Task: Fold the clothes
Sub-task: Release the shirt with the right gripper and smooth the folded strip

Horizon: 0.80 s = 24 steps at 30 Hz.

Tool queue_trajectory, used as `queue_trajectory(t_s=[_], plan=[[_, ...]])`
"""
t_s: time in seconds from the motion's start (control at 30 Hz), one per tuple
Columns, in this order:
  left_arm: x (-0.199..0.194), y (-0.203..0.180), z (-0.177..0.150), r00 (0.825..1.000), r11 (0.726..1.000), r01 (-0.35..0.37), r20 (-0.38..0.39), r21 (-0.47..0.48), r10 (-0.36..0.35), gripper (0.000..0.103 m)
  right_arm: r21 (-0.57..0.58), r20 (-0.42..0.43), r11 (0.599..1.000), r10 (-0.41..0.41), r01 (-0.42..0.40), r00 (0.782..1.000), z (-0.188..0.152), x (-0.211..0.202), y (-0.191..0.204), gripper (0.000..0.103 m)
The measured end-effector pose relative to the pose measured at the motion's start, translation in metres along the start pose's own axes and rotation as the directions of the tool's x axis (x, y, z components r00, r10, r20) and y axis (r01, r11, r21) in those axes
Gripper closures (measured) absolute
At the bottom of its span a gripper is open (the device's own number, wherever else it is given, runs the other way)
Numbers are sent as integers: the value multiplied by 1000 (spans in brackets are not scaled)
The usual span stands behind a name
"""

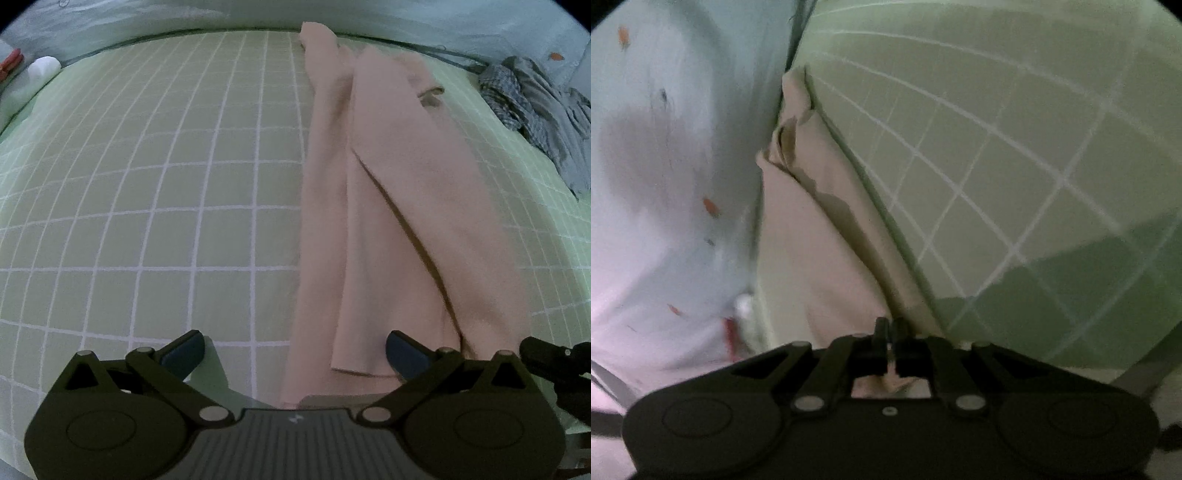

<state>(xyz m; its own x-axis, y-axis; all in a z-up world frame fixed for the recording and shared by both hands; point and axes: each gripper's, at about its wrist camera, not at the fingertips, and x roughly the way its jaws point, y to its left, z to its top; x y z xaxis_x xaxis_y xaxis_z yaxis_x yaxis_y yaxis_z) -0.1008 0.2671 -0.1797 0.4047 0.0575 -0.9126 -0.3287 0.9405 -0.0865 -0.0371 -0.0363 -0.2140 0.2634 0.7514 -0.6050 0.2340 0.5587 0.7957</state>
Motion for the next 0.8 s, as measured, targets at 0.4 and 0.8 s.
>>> queue_trajectory(t_s=[0.4,0.8], plan=[[-17,20,-16,997,994,78,3,-80,-78,0,-99,63,993,-64,70,996,18,-10,13,52],[-19,43,-9,958,935,288,67,-209,-280,11,-122,76,990,77,-67,994,34,-3,12,34]])
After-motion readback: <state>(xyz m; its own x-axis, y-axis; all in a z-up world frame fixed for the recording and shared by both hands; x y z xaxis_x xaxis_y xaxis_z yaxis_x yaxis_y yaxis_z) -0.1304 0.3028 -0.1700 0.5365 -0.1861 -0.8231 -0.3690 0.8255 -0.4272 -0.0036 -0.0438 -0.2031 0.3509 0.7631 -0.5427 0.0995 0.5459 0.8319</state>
